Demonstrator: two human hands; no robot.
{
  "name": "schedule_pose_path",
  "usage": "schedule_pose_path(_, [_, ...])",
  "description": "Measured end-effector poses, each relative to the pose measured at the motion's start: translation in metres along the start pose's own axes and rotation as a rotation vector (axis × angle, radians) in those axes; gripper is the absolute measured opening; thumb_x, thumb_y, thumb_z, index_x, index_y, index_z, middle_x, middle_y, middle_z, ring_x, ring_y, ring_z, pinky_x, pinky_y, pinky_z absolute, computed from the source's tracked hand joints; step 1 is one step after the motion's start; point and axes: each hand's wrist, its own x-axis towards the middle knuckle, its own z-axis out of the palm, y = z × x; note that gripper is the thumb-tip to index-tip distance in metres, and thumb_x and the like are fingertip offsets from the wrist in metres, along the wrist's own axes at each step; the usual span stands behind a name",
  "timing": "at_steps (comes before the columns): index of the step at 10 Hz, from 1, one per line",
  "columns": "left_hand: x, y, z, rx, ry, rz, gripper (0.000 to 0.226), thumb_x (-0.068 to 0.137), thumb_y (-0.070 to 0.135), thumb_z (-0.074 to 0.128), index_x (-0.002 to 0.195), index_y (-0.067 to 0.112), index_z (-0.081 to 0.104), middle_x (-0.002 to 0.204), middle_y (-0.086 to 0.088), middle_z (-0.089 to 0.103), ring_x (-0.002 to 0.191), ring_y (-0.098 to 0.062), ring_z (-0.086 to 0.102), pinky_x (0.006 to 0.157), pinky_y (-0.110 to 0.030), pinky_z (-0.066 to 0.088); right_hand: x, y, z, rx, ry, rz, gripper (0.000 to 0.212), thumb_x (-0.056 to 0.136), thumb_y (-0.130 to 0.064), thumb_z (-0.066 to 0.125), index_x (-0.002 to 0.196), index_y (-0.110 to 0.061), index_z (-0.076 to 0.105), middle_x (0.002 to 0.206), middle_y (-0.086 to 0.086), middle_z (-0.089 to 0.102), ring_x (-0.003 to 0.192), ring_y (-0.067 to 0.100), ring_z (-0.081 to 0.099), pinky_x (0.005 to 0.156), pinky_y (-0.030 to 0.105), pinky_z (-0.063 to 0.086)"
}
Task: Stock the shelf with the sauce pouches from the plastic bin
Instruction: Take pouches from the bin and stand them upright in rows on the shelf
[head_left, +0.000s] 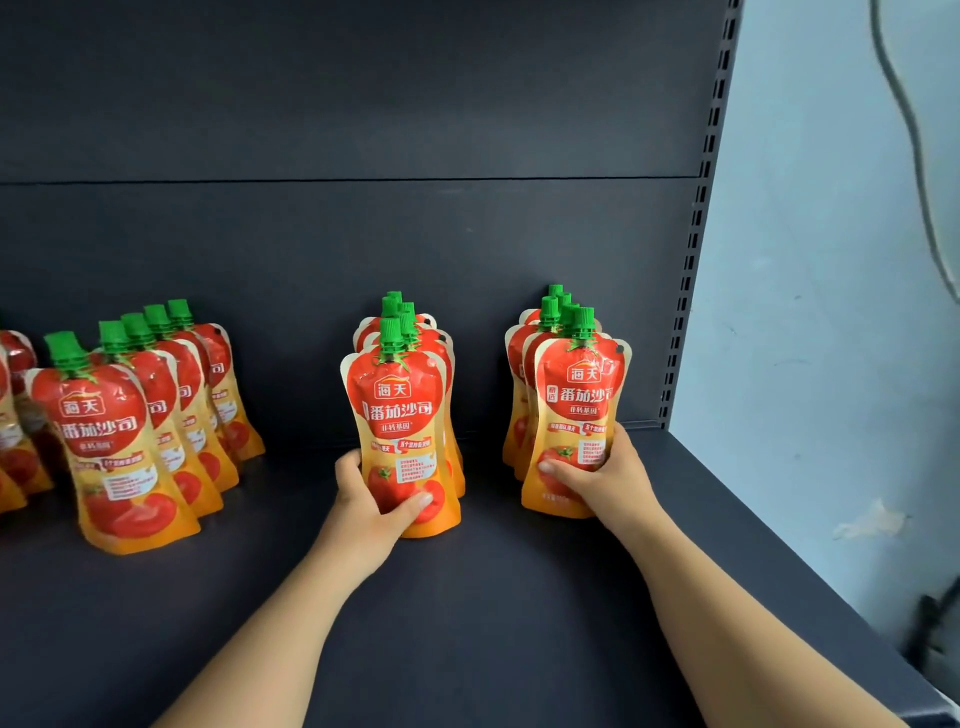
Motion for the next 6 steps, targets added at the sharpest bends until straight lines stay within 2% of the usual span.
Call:
schedule_pose_path(1, [-0.0010, 0.0002, 0.0018, -0.020, 0.003, -0.006, 0.078, 0.078, 0.022, 0.071, 0.135, 0.014, 0.019, 0.116, 0.006, 0.035, 0.105, -0.011, 0.040, 0.086, -0.029, 0.040, 0.0017, 0.0019, -0.0033, 0.004, -0.014, 0.019, 0.069, 0.069, -0.029, 0.079, 0.125, -0.022, 0.038, 0.115, -0.005, 0.054, 0.106, 0.016, 0.055, 0.092, 0.035, 0.047])
schedule_pose_path(3, [-0.0015, -0.0008, 0.0030, -0.025, 0.012, -0.009, 0.077, 0.077, 0.023, 0.072, 0.134, 0.014, 0.020, 0.116, 0.006, 0.036, 0.106, -0.011, 0.041, 0.086, -0.030, 0.041, 0.0015, 0.0038, -0.0048, 0.012, -0.040, -0.018, 0.077, 0.070, -0.025, 0.078, 0.131, -0.022, 0.031, 0.113, -0.008, 0.050, 0.104, 0.013, 0.052, 0.088, 0.031, 0.046])
schedule_pose_path(5, [-0.0027, -0.0031, 0.0025, -0.060, 0.001, 0.005, 0.078, 0.077, 0.024, 0.072, 0.135, 0.016, 0.021, 0.116, 0.006, 0.037, 0.106, -0.012, 0.043, 0.086, -0.029, 0.041, 0.0006, 0.0083, -0.0042, 0.026, -0.075, -0.017, 0.083, 0.068, -0.025, 0.080, 0.133, -0.025, 0.027, 0.123, -0.003, 0.050, 0.113, 0.017, 0.052, 0.096, 0.039, 0.047])
schedule_pose_path(6, [-0.0083, -0.0010, -0.0003, -0.080, 0.032, 0.014, 0.078, 0.076, 0.024, 0.073, 0.135, 0.016, 0.022, 0.125, 0.000, 0.040, 0.111, -0.016, 0.045, 0.085, -0.030, 0.041, -0.0064, 0.0057, -0.0050, -0.053, -0.034, -0.008, 0.096, 0.065, -0.030, 0.081, 0.140, -0.021, 0.022, 0.133, 0.001, 0.046, 0.121, 0.020, 0.049, 0.100, 0.043, 0.045])
